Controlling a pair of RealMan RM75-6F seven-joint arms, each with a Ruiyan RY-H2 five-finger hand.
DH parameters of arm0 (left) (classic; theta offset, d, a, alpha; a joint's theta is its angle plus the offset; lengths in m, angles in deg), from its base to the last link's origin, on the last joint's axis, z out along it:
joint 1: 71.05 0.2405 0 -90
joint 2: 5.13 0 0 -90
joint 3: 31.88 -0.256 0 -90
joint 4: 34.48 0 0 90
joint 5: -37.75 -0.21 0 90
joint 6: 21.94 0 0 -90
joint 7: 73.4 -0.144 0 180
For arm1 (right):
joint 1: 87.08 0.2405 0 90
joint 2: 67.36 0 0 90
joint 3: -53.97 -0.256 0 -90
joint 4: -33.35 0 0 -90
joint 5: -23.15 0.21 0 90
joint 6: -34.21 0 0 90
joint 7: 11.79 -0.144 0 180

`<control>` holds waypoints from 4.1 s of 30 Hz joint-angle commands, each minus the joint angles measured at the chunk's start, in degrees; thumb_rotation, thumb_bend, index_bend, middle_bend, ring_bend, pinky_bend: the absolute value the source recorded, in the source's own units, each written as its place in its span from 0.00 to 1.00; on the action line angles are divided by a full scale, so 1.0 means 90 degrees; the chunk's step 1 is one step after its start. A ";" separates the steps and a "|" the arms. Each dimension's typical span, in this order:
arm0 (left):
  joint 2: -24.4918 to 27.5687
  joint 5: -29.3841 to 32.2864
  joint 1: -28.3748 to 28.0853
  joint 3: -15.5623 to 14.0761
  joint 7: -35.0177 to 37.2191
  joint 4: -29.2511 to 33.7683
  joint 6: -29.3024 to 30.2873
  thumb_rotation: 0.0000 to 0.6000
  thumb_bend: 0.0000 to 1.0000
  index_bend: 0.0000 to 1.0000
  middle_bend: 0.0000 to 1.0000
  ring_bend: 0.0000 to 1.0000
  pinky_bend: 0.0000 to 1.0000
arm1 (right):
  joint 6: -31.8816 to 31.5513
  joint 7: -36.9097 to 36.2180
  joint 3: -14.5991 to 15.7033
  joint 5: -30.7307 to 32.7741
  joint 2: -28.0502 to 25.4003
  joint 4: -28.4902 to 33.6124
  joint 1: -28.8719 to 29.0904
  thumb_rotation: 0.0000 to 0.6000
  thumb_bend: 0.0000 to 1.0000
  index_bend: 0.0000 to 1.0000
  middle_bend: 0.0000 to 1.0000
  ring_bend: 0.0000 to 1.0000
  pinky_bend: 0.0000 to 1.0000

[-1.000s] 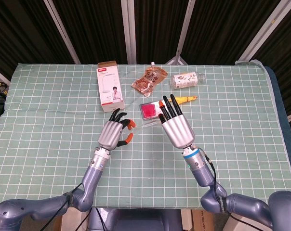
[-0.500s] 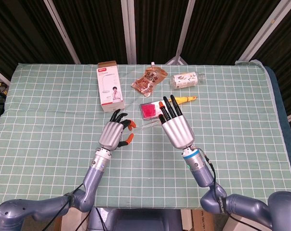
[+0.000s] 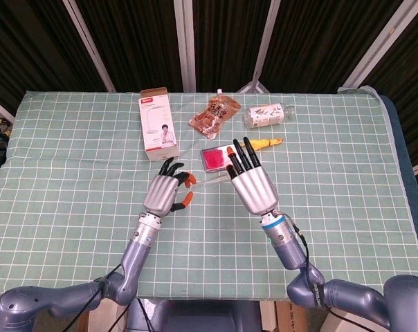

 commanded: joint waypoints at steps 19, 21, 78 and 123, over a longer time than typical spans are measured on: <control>-0.0002 -0.0122 0.0008 -0.0022 0.0085 0.0043 0.0102 1.00 0.64 0.51 0.54 0.17 0.05 | -0.0002 0.0035 -0.0016 0.0065 -0.0014 0.0100 -0.0057 1.00 0.37 0.58 0.22 0.00 0.00; -0.0020 -0.0138 0.0001 -0.0023 0.0096 0.0019 0.0111 1.00 0.64 0.51 0.54 0.17 0.05 | -0.0001 0.0033 -0.0012 0.0067 -0.0020 0.0114 -0.0063 1.00 0.37 0.58 0.22 0.00 0.00; 0.0608 -0.0199 0.0313 -0.1009 -0.1159 -0.0201 -0.0550 1.00 0.64 0.51 0.54 0.17 0.05 | -0.0141 -0.0376 -0.0095 0.0479 -0.0719 0.0691 -0.0591 1.00 0.37 0.00 0.00 0.00 0.00; 0.4538 -0.1585 0.3033 -0.2356 -0.0726 0.3398 0.2548 1.00 0.23 0.11 0.07 0.00 0.00 | -0.1145 -0.1669 0.1453 0.0748 -0.3029 0.2939 -0.2961 1.00 0.37 0.00 0.00 0.00 0.00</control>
